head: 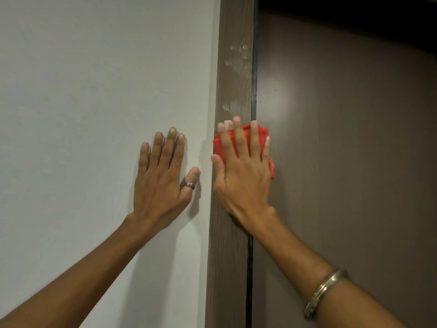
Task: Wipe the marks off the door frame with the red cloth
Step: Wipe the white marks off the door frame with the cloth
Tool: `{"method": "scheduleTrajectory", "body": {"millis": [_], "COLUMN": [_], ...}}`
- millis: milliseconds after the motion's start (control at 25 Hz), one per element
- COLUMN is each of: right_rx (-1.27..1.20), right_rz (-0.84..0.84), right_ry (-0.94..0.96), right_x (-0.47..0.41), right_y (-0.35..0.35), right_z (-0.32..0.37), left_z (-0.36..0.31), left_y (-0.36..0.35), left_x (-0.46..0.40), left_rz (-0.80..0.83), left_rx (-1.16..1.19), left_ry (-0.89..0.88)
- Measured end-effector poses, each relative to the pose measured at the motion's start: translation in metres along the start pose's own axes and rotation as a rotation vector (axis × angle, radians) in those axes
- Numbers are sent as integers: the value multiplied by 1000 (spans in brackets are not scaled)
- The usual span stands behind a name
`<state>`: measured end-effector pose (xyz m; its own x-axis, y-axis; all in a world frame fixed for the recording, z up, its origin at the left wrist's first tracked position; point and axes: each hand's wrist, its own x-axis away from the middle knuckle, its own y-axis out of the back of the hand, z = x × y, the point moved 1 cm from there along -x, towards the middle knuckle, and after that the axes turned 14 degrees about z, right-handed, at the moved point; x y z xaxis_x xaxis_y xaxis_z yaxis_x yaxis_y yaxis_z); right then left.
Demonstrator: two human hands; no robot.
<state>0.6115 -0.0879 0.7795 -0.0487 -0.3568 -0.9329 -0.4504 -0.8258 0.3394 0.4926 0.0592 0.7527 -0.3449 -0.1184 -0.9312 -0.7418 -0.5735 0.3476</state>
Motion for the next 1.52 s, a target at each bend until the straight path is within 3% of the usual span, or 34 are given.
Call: {"method": "scheduleTrajectory", "body": {"millis": [120, 480, 640, 1160, 1320, 1440, 1520], "right_rx": [7, 22, 3, 13, 16, 91, 65], "right_rz": [36, 33, -14, -16, -22, 9, -3], "right_ry": [79, 54, -66, 13, -81, 52, 38], "right_x": [-12, -56, -87, -164, -190, -194, -217], "right_y": [3, 19, 25, 53, 67, 68, 79], "right_z": [-7, -10, -1, -21, -20, -21, -26], "left_z": [2, -3, 4, 9, 7, 8, 8], "left_y": [3, 17, 13, 37, 42, 41, 47], "left_x": [-13, -48, -54, -101, -107, -116, -135], "left_rz": [7, 3, -36, -24, -19, -12, -33], "left_rx": [13, 43, 22, 82, 83, 61, 79], "left_ry": [1, 12, -24, -11, -2, 4, 3]}}
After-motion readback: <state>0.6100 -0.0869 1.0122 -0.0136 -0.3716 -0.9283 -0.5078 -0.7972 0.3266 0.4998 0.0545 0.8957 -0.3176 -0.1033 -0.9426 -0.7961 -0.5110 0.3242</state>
